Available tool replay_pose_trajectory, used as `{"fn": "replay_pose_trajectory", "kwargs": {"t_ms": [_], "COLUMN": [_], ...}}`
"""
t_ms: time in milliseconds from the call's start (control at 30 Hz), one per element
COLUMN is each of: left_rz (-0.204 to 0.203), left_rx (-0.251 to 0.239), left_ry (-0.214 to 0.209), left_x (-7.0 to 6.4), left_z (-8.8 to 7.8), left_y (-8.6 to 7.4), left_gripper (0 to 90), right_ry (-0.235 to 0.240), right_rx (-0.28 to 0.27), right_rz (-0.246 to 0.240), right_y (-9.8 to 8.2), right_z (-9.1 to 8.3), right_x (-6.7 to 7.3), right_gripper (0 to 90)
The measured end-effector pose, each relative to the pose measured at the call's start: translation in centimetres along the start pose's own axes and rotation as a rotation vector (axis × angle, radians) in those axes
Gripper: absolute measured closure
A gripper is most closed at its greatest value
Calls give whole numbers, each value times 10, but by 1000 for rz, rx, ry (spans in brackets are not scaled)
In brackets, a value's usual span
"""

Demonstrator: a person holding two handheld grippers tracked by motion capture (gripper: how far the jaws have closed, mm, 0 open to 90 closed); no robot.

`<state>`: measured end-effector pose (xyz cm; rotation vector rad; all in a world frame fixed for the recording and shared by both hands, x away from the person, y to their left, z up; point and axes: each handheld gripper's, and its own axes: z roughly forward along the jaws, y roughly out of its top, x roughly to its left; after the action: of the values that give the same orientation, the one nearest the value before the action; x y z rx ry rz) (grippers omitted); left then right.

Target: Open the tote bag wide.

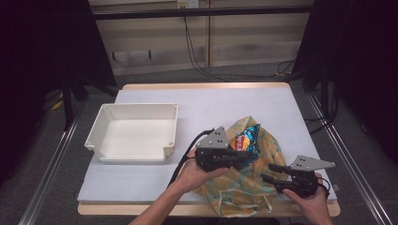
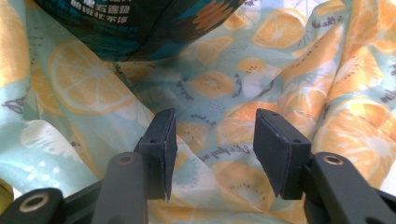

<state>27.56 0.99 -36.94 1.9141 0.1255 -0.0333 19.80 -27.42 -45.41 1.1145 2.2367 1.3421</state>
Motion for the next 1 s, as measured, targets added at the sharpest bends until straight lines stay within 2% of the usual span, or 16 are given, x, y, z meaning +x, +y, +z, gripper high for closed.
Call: {"fn": "replay_pose_trajectory", "kwargs": {"t_ms": [100,267,300,633,867,900,1000], "left_rz": [-2,-24,-20,-50,-53,-48,-49], "left_rx": [5,-21,-12,-38,-50,-56,-55], "left_ry": [3,-6,3,8,31,20,24], "left_x": [2,8,9,16,21,22,24], "left_z": [1,2,2,-4,-8,-7,-6], "left_y": [3,7,8,13,23,24,26], "left_gripper": [896,897,897,897,898,897,897], "right_ry": [0,-3,1,-6,1,4,6], "right_rx": [-9,-27,-32,-44,-48,-50,-56], "right_rz": [4,5,15,24,19,18,18], "right_y": [-1,-2,-3,-9,-8,-8,-7], "right_z": [-1,-6,-7,-10,-8,-8,-7], "right_x": [0,-2,-3,-4,-1,-1,-2], "right_gripper": [486,479,477,447,434,429,420]}}
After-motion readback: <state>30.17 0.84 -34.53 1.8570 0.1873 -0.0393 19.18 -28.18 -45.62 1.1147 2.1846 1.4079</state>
